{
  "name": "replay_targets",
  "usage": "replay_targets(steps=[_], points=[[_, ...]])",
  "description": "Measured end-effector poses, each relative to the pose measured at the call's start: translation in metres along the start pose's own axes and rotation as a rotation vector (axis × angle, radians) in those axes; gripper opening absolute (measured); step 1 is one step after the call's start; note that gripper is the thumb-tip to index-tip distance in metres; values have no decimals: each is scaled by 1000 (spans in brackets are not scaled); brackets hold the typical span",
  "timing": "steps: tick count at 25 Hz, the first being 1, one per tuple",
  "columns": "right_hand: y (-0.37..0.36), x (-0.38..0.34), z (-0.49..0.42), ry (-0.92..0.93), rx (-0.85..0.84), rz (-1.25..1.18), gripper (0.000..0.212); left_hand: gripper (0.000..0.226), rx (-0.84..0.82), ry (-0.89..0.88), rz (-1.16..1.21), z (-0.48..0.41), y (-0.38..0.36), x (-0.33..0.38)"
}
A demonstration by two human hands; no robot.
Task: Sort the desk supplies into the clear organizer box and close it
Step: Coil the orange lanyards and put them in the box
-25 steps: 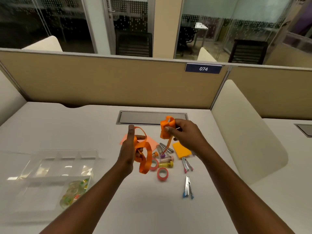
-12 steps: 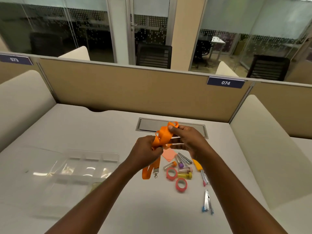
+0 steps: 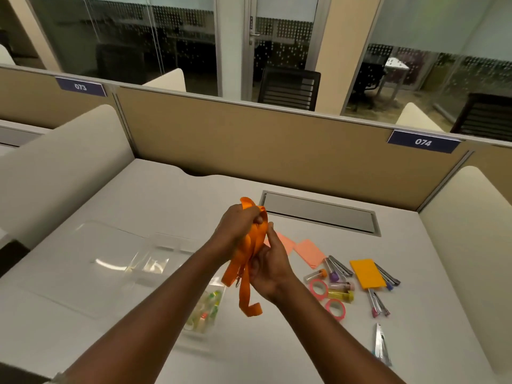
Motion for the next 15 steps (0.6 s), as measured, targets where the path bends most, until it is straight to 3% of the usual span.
replay_targets(steps=[8, 11, 15], points=[[-53, 89, -41, -288, -114, -277, 82, 28, 263, -78, 278, -17, 75, -18], [-75, 92, -61, -286, -79, -305, 72, 13, 185, -145, 266, -23, 96, -22], [-87, 50, -102, -129, 31, -350, 57, 13, 52, -200, 192, -24, 117, -48]])
Point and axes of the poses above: each hand's wrist, its own z-axis away from the middle knuckle, its own y-axis out of the back of the hand, x = y × z, the point moved 5 cm from there along -z, towards the middle knuckle, and after that the axes turned 9 degrees about z, right-handed, at the moved point
